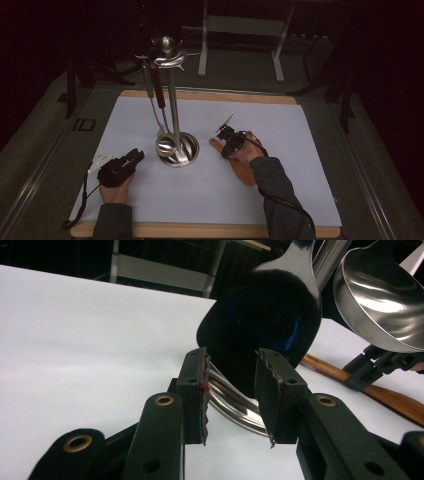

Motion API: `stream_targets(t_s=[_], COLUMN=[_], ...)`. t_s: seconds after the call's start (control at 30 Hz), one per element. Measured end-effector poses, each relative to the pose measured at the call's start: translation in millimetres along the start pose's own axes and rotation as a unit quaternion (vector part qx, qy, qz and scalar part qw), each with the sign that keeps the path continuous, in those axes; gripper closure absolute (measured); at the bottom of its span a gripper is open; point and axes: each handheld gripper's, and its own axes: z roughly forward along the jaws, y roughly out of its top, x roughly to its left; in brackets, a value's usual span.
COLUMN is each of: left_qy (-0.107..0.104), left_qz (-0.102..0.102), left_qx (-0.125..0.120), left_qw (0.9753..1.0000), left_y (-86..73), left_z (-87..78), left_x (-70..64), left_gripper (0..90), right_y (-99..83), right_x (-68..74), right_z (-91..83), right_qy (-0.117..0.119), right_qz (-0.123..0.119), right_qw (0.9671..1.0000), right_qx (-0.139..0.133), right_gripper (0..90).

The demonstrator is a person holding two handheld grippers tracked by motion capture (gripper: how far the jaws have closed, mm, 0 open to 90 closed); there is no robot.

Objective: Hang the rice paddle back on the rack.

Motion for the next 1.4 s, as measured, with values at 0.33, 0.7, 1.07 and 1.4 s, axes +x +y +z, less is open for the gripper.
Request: stream_targets(t_s=[0.33, 0.7, 1.07, 1.4], left_qy=[0.002, 0.006, 0.007, 0.006], left_qz=[0.001, -0.001, -0.002, -0.002], left_qx=[0.001, 0.002, 0.003, 0.003], left_qw=[1.0, 1.0, 1.0, 1.0], left_y=[0.0, 0.0, 0.0, 0.0], left_z=[-0.1, 0.0, 0.1, 0.2], left_x=[-0.3, -0.3, -0.1, 0.0], left_gripper=[66.3, 66.4, 66.5, 66.5], right_y=[-15.2, -29.3, -34.2, -35.3], right_x=[-0.1, 0.8, 4.8, 10.4], right_z=[-17.4, -32.4, -58.8, -76.8], right_qy=[0.017, 0.03, 0.057, 0.075], right_qz=[-0.018, -0.021, -0.02, -0.03], right_qw=[0.9977, 0.9915, 0.9753, 0.9598], right_qx=[-0.063, -0.125, -0.212, -0.269], right_gripper=[66.3, 66.3, 66.3, 66.3])
